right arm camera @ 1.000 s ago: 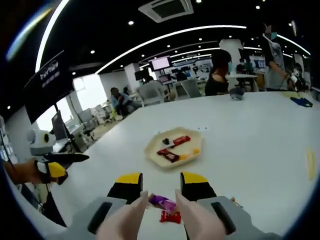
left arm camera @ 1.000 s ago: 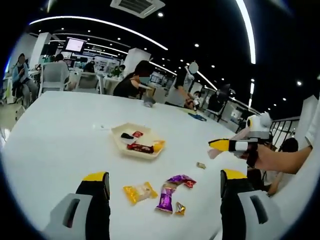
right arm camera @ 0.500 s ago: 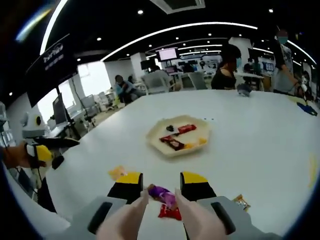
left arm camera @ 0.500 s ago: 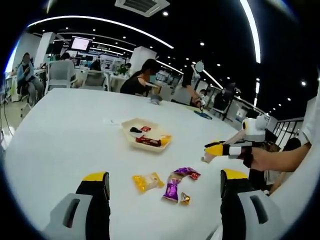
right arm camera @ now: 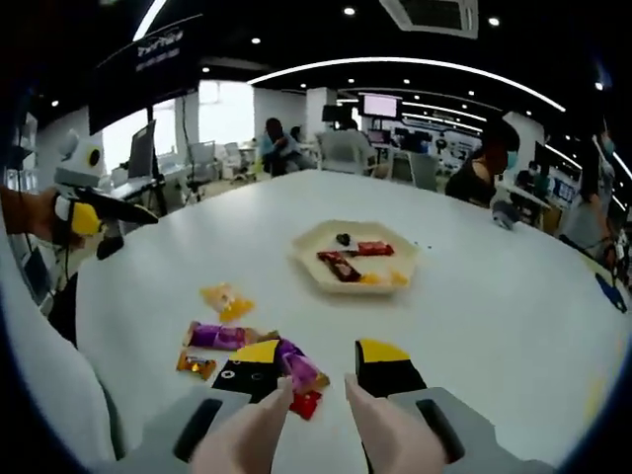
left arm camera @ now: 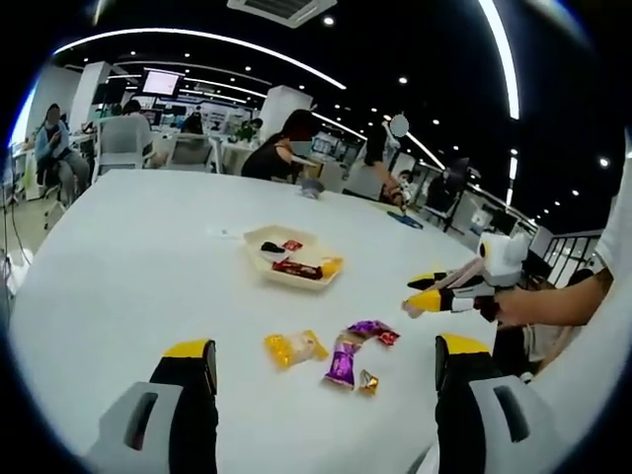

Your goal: Place the target food into the container with the food tongs after gripping and lifting it, then release it inside without dropping or visibly crushing the food.

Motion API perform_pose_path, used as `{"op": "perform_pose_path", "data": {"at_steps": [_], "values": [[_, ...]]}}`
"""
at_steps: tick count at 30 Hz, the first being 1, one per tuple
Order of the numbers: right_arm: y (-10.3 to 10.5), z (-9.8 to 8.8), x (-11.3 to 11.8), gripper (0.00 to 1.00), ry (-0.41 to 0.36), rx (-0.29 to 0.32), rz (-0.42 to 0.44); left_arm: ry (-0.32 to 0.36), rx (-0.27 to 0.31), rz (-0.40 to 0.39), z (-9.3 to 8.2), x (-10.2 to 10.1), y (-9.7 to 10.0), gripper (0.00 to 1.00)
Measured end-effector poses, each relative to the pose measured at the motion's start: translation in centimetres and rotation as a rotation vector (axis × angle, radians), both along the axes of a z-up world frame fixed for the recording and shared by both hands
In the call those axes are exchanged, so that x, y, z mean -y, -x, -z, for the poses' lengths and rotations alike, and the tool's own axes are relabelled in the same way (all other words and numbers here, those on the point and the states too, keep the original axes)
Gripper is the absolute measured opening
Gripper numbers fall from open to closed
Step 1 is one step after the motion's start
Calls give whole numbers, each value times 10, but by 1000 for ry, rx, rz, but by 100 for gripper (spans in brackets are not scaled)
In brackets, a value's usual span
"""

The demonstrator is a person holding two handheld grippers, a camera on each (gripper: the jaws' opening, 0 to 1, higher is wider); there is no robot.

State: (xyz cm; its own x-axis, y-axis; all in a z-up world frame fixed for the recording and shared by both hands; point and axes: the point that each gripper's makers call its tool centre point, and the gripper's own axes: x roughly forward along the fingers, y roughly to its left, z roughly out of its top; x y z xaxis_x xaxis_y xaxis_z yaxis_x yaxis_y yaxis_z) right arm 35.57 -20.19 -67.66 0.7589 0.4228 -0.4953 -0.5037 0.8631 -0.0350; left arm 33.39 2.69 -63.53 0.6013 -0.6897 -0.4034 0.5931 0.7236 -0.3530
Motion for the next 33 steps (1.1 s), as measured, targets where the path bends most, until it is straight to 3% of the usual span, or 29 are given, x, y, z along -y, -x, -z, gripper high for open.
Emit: {"op": "perform_pose_path", "data": {"at_steps": [3, 15, 22, 30, 33], "values": [[7, 2, 15, 28, -2, -3, 20, -9, -9, 8, 2, 2, 1, 91], [4, 15, 95, 28, 152, -6, 92, -17, -13, 28, 6, 16, -2, 91], [-3, 14, 113, 28, 181, -13, 78, -10, -8, -13, 3, 8, -5, 91], [-10, 28, 108, 28, 195, -37, 1, -50, -32, 9, 13, 4, 4, 91], [-12, 37, 105, 28, 207, -52, -30, -18, -20, -33, 1, 1, 2, 91]]}}
